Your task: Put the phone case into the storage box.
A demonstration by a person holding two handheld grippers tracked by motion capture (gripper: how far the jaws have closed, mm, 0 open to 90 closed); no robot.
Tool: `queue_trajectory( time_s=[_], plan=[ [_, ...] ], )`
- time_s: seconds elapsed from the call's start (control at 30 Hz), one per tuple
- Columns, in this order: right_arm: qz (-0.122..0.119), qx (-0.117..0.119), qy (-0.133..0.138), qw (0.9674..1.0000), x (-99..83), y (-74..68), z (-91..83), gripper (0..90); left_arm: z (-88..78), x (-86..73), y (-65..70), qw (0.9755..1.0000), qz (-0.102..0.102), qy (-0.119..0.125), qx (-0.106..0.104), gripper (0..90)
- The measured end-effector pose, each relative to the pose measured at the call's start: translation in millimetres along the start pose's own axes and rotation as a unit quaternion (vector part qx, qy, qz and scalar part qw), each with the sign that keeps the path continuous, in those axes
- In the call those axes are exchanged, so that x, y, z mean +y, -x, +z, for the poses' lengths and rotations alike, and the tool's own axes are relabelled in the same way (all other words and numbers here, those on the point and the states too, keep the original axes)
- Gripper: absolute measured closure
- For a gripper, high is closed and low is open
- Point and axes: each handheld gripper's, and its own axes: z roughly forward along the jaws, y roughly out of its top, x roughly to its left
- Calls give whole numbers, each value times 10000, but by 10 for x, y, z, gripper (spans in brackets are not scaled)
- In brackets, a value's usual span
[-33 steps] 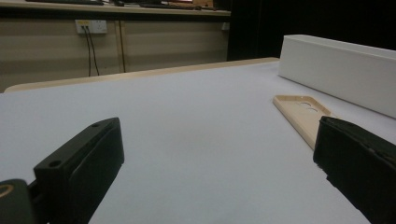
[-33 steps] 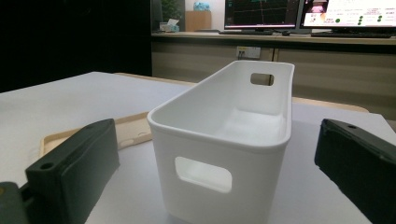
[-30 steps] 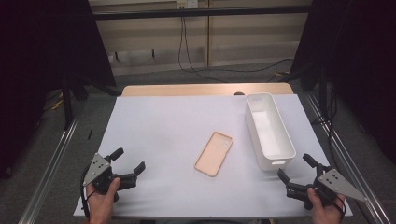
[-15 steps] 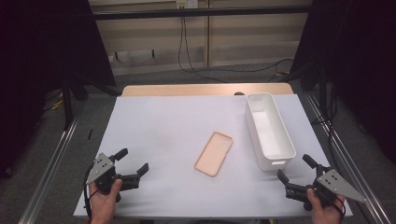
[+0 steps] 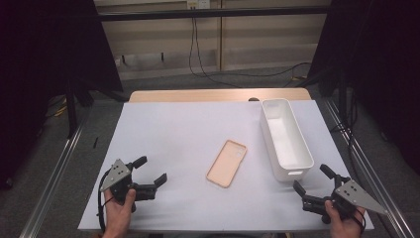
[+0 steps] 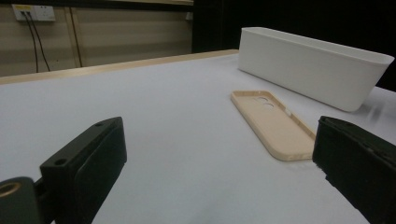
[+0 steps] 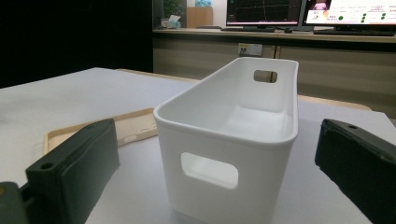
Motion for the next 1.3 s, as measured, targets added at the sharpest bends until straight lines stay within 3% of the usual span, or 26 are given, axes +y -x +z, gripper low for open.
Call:
queue_trajectory(
  time_s=[0.53,0.73,0.8,1.17,1.3],
  plan=[
    [10,-6,-4,10000,0,0,-9,0,244,123,49,9994,178,-123,-270,25],
    [5,-3,-6,10000,0,-3,-5,0,353,169,109,9982,338,-213,-456,23],
    [-6,2,-13,10000,-1,-3,-3,0,387,186,128,9981,395,-244,-411,23],
    [15,13,-2,10000,0,-1,-4,0,617,258,221,9949,507,-415,-770,26],
    [14,9,0,10000,0,1,-3,0,678,290,240,9946,497,-475,-774,33]
  ],
)
